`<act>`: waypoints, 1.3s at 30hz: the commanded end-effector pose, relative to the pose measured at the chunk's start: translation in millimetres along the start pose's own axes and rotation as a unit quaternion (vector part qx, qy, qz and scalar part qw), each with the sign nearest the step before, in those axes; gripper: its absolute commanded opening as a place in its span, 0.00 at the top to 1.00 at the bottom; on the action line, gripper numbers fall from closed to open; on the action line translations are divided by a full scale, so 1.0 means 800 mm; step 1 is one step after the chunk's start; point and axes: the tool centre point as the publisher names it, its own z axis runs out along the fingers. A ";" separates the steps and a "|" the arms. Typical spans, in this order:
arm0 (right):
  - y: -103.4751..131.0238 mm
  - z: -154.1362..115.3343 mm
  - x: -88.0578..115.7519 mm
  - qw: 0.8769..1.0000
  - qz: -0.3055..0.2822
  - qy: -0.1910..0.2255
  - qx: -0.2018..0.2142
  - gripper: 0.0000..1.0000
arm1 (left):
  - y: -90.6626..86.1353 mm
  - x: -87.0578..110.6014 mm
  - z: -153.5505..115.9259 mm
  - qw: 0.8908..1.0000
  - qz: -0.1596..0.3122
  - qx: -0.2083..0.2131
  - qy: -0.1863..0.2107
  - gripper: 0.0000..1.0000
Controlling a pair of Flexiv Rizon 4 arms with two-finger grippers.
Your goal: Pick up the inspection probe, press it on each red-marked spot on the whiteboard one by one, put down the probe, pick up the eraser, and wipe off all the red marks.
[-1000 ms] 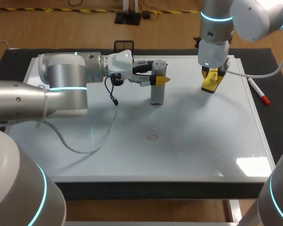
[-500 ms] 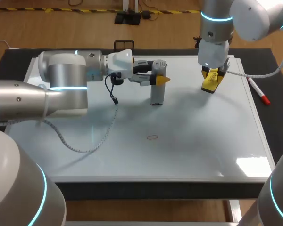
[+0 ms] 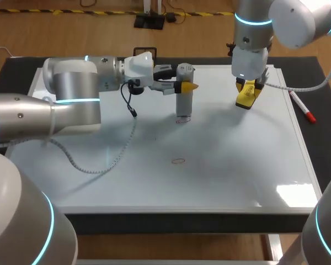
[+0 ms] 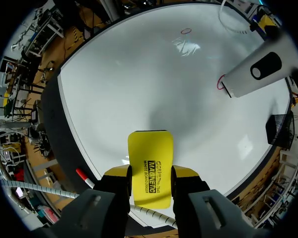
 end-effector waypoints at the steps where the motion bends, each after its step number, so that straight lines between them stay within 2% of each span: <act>1: -0.001 -0.001 0.001 1.000 -0.001 0.001 0.001 1.00 | -0.014 0.001 -0.022 1.000 -0.001 0.004 -0.009 1.00; 13: -0.001 -0.001 0.001 1.000 -0.001 0.001 0.001 1.00 | -0.042 -0.007 -0.092 0.999 0.000 0.010 -0.054 1.00; 25: -0.001 -0.001 0.001 1.000 -0.001 0.001 0.001 1.00 | -0.060 -0.011 -0.196 0.993 0.010 0.009 -0.118 1.00; 39: -0.001 -0.001 0.001 1.000 -0.001 0.001 0.001 1.00 | -0.060 -0.004 -0.307 0.984 0.009 0.002 -0.178 1.00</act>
